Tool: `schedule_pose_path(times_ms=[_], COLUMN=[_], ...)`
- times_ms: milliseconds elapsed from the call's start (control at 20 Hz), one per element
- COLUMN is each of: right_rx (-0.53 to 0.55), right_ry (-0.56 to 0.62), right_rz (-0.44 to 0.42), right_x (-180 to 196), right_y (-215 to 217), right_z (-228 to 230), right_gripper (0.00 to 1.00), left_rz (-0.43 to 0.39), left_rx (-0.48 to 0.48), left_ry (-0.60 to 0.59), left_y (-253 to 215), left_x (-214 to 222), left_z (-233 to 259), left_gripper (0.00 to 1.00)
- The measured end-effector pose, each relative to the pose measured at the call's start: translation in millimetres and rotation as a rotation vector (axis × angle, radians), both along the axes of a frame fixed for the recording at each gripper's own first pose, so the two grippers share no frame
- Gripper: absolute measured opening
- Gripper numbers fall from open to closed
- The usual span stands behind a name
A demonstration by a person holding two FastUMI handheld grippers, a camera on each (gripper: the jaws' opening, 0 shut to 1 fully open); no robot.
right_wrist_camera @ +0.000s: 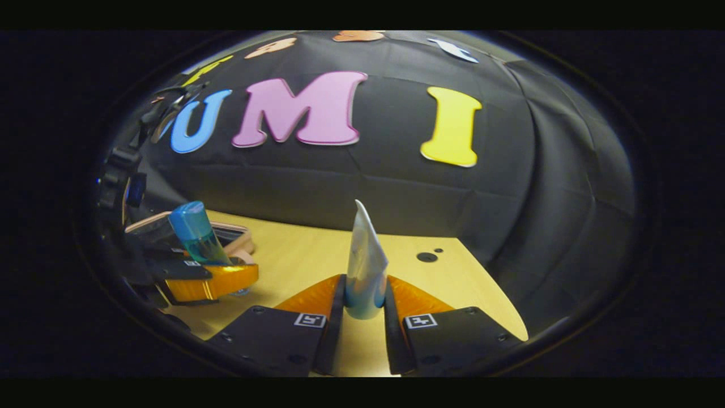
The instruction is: First open the suitcase, pack the skin care products into it, and then close the suitcase.
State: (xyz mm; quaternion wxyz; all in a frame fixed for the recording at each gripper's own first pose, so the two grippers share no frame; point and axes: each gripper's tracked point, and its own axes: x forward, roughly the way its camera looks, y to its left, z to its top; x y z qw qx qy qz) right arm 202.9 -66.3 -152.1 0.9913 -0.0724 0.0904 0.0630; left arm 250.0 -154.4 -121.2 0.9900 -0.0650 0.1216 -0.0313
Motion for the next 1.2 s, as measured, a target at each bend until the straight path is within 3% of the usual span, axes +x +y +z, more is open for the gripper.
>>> schedule_pose_path(times_ms=[200,300,500,650,700,750,900,950,1050,1100,1200], right_rx=[0.039,0.041,0.081,0.114,0.120,0.125,0.127,0.135,0.130,0.125,0.135], right_ry=[-0.033,-0.045,-0.025,0.036,0.052,0.062,0.078,0.098,0.131,0.142,0.164], right_rz=[0.137,0.202,0.292,0.324,0.332,0.335,0.328,0.327,0.328,0.325,0.321], right_x=[-7.4,-10.2,-7.9,-5.7,-6.2,-5.3,-3.4,-4.7,-5.9,-4.8,-2.9], right_y=[80.4,120.2,189.1,227.7,235.1,237.7,237.8,240.0,236.5,234.5,230.7], right_z=[35.5,45.5,38.4,20.9,16.4,13.6,7.0,1.5,-9.0,-11.3,-16.4], right_gripper=[0.35,0.35,0.35,0.35,0.31,0.35,0.35,0.31,0.35,0.35,0.35], left_rz=[0.131,0.198,0.280,0.295,0.295,0.288,0.243,0.226,0.218,0.219,0.185], left_rx=[0.006,0.028,0.019,0.023,0.011,-0.001,0.027,0.041,0.033,0.043,0.036], left_ry=[0.005,0.044,0.156,0.289,0.325,0.374,0.489,0.527,0.596,0.589,0.641], left_y=[93.1,139.8,200.0,227.3,234.3,239.4,245.8,247.5,247.9,251.0,242.6], left_x=[-31.1,-34.7,-27.6,-27.0,-24.8,-27.1,-21.5,-19.7,-11.7,-5.3,8.7], left_z=[19.7,9.6,-27.9,-65.7,-74.9,-86.0,-112.2,-122.0,-137.9,-133.9,-140.2], left_gripper=[0.43,0.39,0.43,0.43,0.43,0.47,0.43,0.44,0.40,0.47,0.43])
